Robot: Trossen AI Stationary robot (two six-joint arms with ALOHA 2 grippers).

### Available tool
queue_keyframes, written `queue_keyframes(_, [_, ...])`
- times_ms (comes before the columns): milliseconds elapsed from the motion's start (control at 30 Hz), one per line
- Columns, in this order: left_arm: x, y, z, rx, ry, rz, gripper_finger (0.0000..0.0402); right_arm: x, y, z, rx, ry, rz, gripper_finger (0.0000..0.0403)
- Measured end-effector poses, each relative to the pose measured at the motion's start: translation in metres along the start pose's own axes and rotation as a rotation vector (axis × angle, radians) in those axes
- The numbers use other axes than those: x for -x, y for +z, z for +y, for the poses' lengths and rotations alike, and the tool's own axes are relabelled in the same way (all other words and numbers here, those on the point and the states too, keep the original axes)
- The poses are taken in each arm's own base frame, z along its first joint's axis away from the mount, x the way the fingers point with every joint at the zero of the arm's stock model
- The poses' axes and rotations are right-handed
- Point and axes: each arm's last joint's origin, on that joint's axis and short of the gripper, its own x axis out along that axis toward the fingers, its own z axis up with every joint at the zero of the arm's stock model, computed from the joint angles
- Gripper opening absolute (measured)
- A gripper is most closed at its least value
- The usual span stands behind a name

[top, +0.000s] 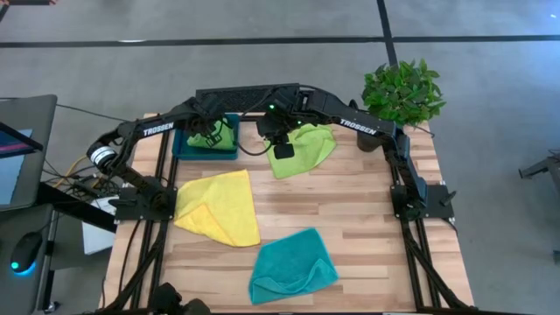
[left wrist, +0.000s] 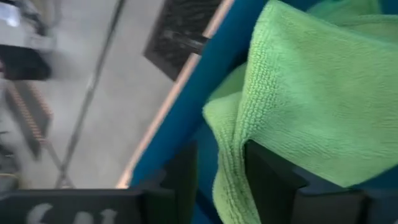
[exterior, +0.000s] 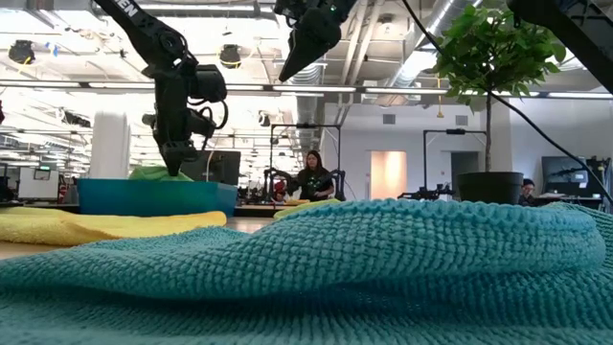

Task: Fold microfiber towels
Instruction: Put the green towel into the blue bin

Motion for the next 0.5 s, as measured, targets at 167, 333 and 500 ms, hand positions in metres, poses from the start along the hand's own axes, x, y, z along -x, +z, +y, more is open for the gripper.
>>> queue_keyframes(167, [0.002, 0.002, 0.004, 0.025, 0.072, 0.011, 0.0149, 0.000, 0.000, 0.000, 0.000, 0.000, 0.000, 0.0161])
queue_keyframes(333, [0.011, 0.006, 0.007, 0.022, 0.079, -0.001, 0.0153, 0.000, 0.000, 0.000, 0.000, 0.000, 0.000, 0.0161])
queue_keyframes(500, [0.021, 0.000, 0.007, 0.008, -0.001, -0.013, 0.0154, 0.000, 0.000, 0.000, 0.000, 0.000, 0.000, 0.0161])
